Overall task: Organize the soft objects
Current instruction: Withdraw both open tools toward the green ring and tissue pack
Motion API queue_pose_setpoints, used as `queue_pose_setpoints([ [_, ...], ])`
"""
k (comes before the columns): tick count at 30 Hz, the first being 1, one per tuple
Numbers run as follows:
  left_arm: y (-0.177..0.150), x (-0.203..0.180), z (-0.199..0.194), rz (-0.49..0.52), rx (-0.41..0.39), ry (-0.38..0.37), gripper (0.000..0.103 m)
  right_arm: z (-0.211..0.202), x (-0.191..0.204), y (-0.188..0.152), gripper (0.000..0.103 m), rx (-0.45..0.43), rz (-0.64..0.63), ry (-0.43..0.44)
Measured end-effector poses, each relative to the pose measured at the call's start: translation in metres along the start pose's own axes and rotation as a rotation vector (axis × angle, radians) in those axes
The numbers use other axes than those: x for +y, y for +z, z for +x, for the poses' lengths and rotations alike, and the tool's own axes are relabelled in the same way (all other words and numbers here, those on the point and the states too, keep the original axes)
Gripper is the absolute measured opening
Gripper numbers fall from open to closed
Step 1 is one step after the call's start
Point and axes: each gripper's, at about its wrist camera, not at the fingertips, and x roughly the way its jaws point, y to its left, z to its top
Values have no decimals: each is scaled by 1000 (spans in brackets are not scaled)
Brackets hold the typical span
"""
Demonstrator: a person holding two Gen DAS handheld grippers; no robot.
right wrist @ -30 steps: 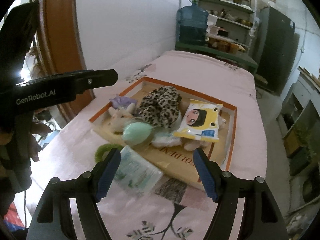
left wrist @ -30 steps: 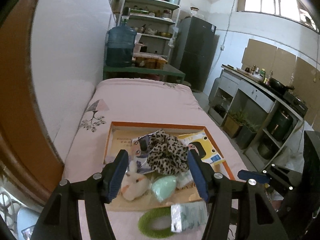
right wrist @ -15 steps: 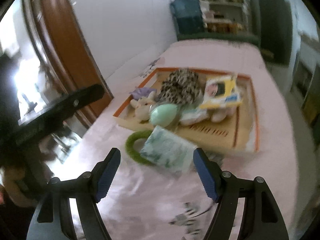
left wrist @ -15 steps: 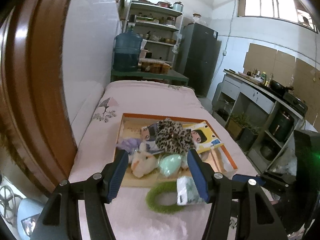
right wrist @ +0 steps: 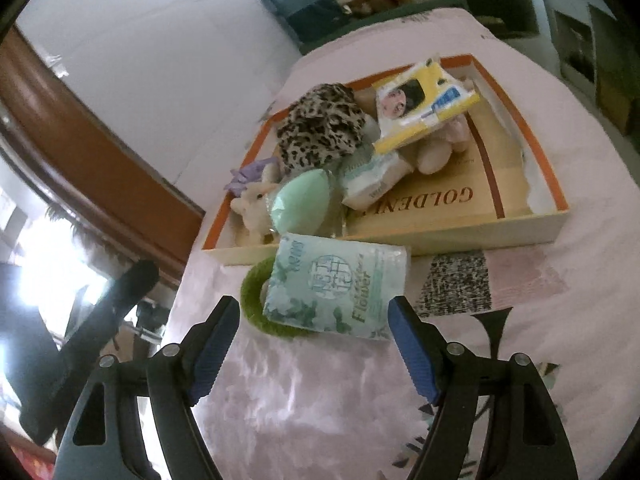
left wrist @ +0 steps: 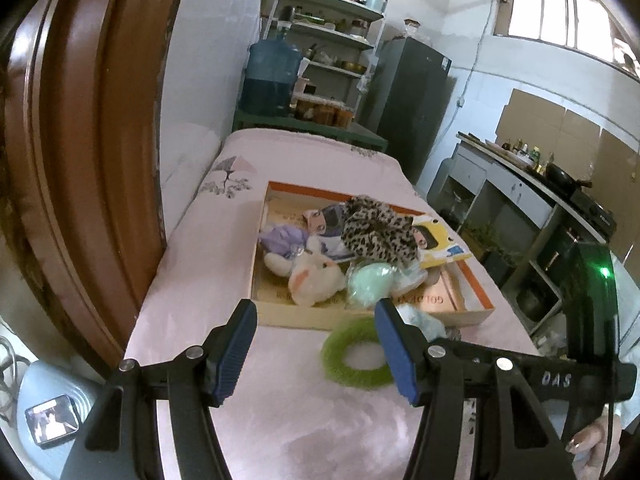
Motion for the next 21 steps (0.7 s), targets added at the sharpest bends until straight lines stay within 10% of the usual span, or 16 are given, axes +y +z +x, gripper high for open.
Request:
queue_pose_setpoints([
  [6, -7, 5, 11, -1, 27, -10, 61, 13, 5, 1, 78, 0, -69, -102],
  [14, -11, 11, 19, 6, 46, -24, 61, 11, 61, -20, 78, 14, -808, -311],
  [21, -19, 4, 43, 36, 131, -78, 61, 38, 69, -30, 78, 47, -1000, -311],
])
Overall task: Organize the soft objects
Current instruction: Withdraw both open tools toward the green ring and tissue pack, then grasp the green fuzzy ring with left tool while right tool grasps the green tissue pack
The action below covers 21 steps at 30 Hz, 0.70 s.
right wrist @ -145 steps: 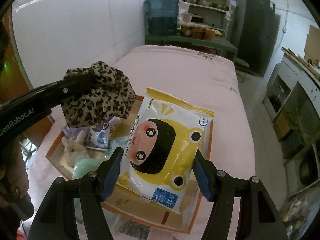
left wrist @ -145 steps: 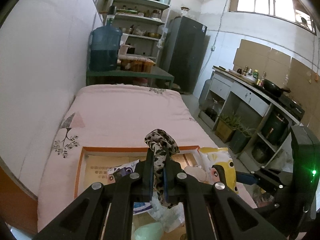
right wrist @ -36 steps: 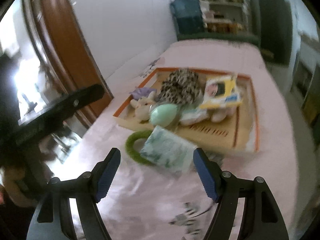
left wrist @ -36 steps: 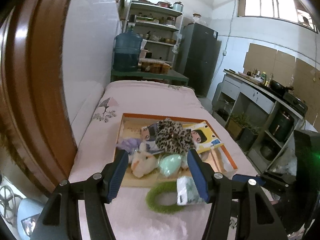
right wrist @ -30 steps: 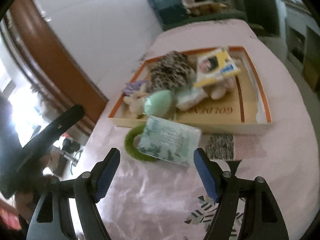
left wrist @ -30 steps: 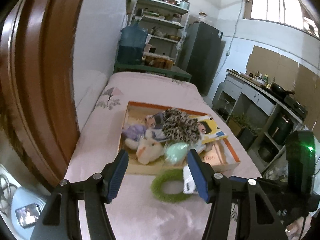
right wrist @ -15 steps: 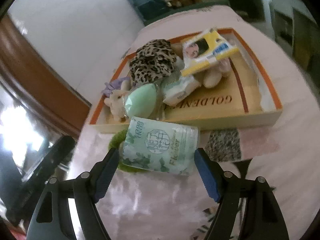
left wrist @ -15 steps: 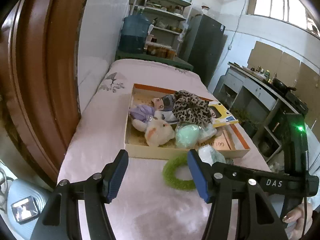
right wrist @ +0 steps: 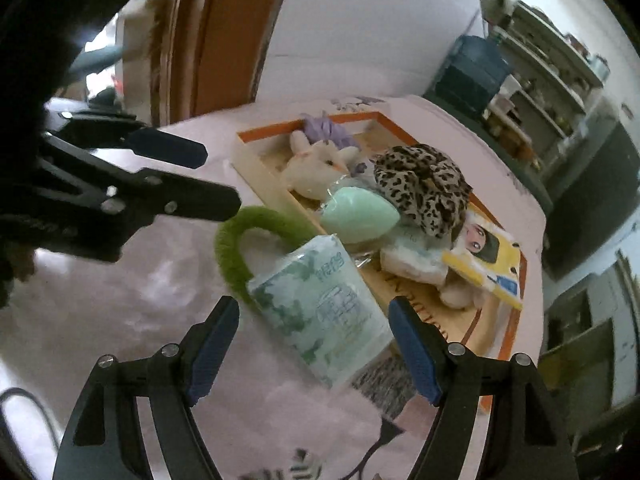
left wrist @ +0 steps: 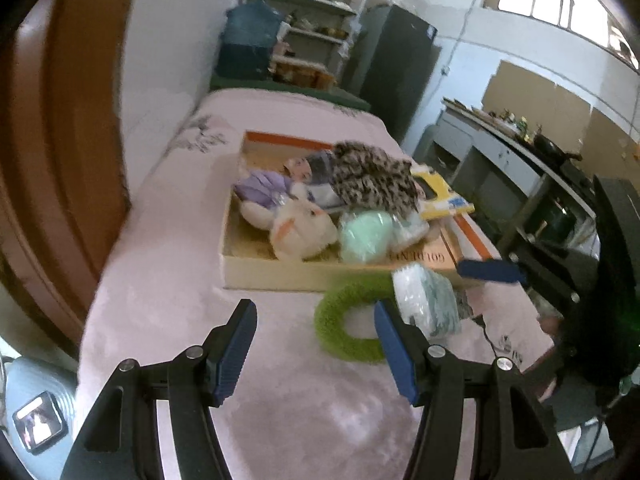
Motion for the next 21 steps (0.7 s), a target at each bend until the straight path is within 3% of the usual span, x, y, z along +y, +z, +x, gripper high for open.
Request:
queue_pose_setpoints([
  [2, 0, -1, 6, 15, 21, -3, 61, 5, 1, -2, 77, -7, -27, -24],
  [4, -1, -1, 12, 29, 40, -12, 61, 11, 1, -2, 53, -4, -37, -35],
  [11, -2, -6, 40, 52, 121, -22, 61, 4, 0, -7, 41, -27, 14, -47],
  [12, -2, -7, 44, 55, 128, -23, 58, 1, 0, -8, 41, -31, 21, -51],
  [14, -1, -9, 45, 61, 126, -24, 42, -3, -1, -10, 41, -39, 44, -56],
  [15, -1, -9, 45, 58, 124, -24, 27, -7, -1, -12, 41, -42, 54, -59],
  [16, -1, -7, 45, 51, 122, -20, 17, -9, -3, -14, 41, -45, 71, -61],
  [21, -1, -3, 35, 14, 86, -25, 14, -18, -12, -17, 40, -57, 171, -55],
])
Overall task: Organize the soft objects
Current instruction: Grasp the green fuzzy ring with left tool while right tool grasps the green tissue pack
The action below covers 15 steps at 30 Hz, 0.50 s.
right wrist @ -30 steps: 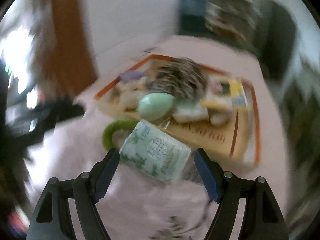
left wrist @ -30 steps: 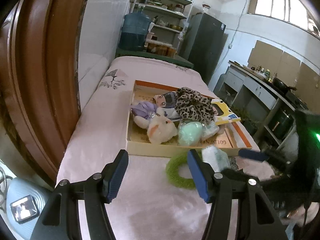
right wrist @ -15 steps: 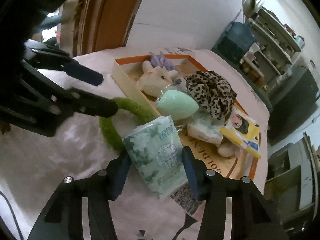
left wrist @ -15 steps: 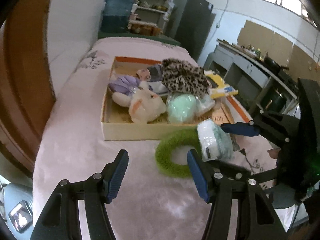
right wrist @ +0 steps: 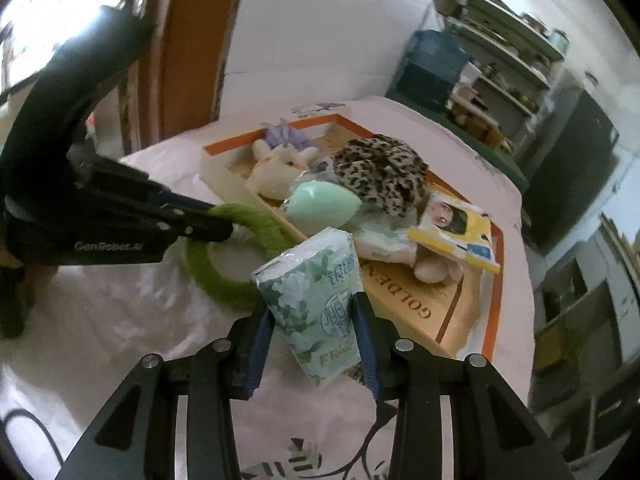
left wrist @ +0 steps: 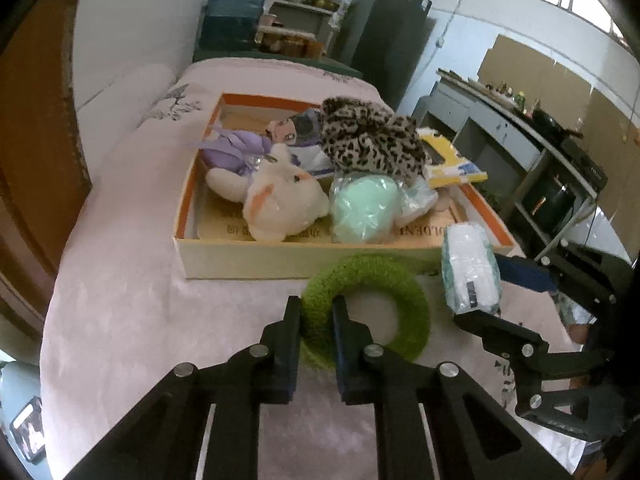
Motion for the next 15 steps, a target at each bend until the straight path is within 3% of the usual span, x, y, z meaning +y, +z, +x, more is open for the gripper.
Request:
queue_pose_setpoints([
  [15, 15, -22, -48, 23, -148, 10, 14, -36, -12, 8, 38, -57, 113, -9],
])
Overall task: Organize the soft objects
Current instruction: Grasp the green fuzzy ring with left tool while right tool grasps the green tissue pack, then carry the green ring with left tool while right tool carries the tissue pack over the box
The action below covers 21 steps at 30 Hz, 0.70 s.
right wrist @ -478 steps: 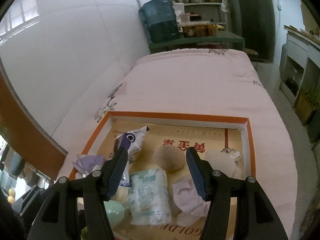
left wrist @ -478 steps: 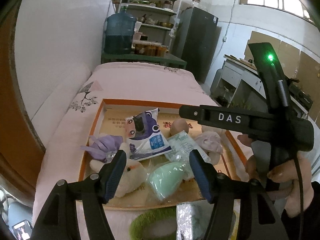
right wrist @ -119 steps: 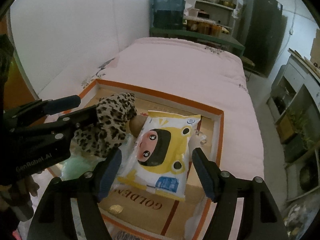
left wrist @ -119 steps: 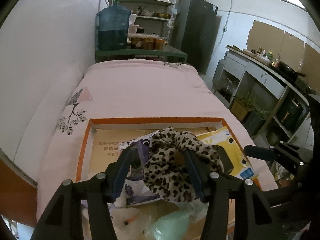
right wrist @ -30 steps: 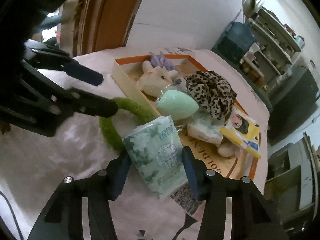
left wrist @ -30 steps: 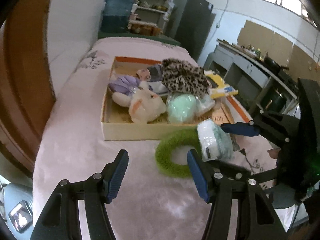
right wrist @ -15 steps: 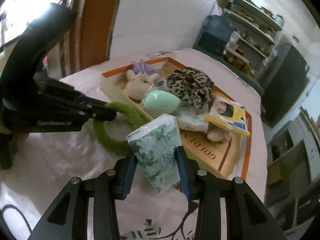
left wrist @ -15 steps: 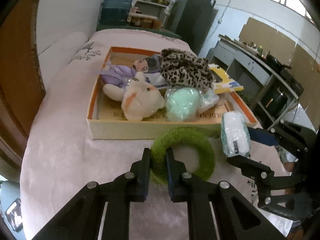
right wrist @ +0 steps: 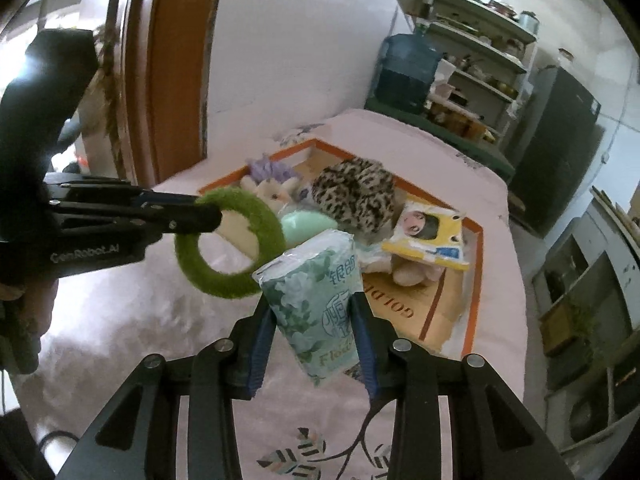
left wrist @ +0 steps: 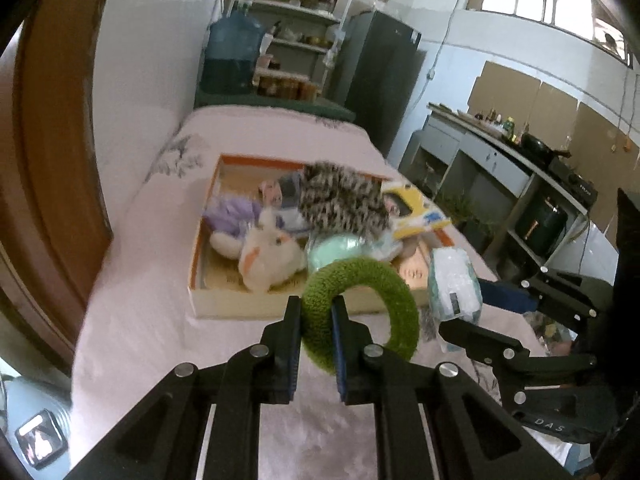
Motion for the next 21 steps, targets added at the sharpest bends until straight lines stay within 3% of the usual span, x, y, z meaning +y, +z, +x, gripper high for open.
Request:
queue_pose_setpoints([
  [12, 44, -11, -28, 12, -138, 16, 14, -25, -23, 25, 38, -54, 22, -55],
  [21, 75, -20, -26, 17, -191, 26, 14, -27, -44, 47, 38, -68, 39, -89],
])
